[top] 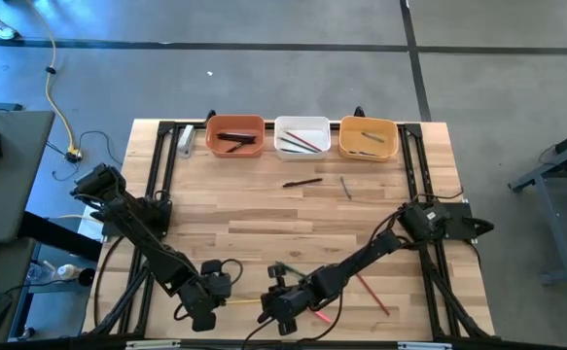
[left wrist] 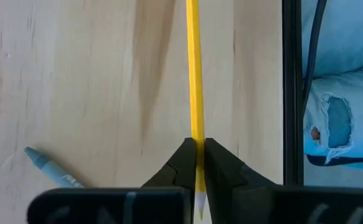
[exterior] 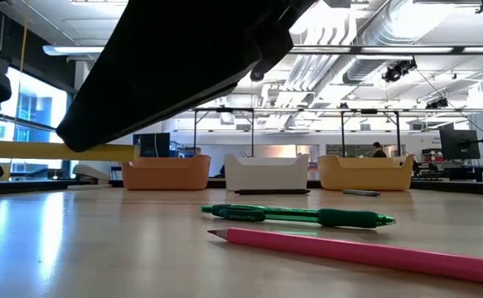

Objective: Sort crayons/erasers/pens/pencils in bins
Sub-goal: Put the yellow pencil into the white bin

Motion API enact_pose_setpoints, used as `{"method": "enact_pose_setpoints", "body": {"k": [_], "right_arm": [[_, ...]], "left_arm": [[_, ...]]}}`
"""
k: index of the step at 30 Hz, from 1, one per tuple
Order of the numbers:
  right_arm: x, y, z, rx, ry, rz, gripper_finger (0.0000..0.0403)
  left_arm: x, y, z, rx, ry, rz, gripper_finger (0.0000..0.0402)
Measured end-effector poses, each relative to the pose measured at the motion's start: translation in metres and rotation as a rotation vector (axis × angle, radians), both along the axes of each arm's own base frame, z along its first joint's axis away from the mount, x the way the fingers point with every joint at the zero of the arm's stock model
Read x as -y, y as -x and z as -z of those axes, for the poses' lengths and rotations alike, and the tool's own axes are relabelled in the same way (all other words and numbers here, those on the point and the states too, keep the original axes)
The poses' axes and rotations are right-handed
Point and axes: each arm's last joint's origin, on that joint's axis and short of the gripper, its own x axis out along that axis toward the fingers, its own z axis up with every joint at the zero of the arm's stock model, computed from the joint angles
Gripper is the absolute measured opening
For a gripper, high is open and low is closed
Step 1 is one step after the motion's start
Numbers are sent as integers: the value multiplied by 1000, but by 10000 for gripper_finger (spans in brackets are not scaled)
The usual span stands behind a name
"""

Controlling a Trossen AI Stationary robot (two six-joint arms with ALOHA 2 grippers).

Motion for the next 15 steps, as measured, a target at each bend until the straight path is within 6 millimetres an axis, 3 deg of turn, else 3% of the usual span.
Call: {"method": "enact_pose_setpoints", "body": {"k": [9,15], "right_arm": [[0,-1,-1,6,-9,5,13],[0,1,1,-11,-4,2,57]], "left_arm": [[-1,-1,0,21,-19,-17,2],[0,-1,0,23,-13,-24,1]]}}
